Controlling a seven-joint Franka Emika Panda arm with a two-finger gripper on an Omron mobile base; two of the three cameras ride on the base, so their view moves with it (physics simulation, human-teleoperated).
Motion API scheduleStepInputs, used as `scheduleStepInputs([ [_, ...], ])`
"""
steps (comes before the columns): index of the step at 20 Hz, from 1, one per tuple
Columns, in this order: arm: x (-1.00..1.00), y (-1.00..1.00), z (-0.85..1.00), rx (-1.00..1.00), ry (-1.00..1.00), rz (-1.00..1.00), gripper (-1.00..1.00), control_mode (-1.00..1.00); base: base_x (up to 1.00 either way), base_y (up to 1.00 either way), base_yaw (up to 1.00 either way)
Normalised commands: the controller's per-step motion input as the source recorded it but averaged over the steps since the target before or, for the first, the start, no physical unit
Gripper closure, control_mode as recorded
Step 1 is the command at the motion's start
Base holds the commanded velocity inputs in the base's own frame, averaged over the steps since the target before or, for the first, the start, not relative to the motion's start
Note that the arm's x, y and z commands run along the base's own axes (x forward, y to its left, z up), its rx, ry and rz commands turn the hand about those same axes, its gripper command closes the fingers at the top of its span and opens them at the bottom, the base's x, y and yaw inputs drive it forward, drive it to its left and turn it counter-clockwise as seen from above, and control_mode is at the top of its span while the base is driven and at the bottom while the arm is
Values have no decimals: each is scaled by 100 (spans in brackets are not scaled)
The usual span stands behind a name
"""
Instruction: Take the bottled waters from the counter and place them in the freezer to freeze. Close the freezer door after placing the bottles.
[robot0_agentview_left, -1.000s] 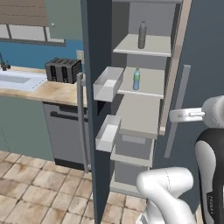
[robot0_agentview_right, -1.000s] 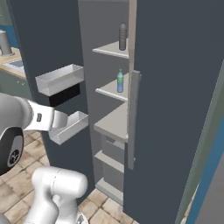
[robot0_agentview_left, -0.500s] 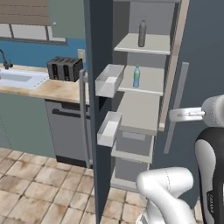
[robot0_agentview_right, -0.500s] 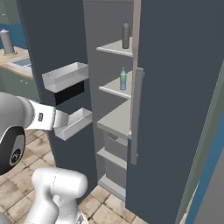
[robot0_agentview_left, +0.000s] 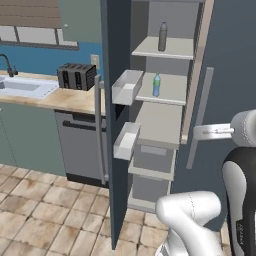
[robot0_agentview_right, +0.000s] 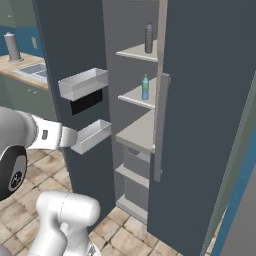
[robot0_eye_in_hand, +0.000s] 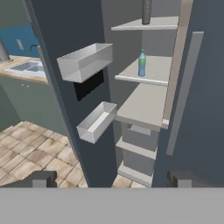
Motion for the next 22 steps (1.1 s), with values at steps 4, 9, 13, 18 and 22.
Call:
scheduleStepInputs([
  [4,0,0,0,0,0,0,-100,100,21,2,0],
  [9,0,0,0,0,0,0,-100,100,22,0,0],
  [13,0,0,0,0,0,0,-100,100,42,0,0],
  [18,0,0,0,0,0,0,-100,100,51,0,0],
  [22,0,0,0,0,0,0,-100,100,9,0,0],
])
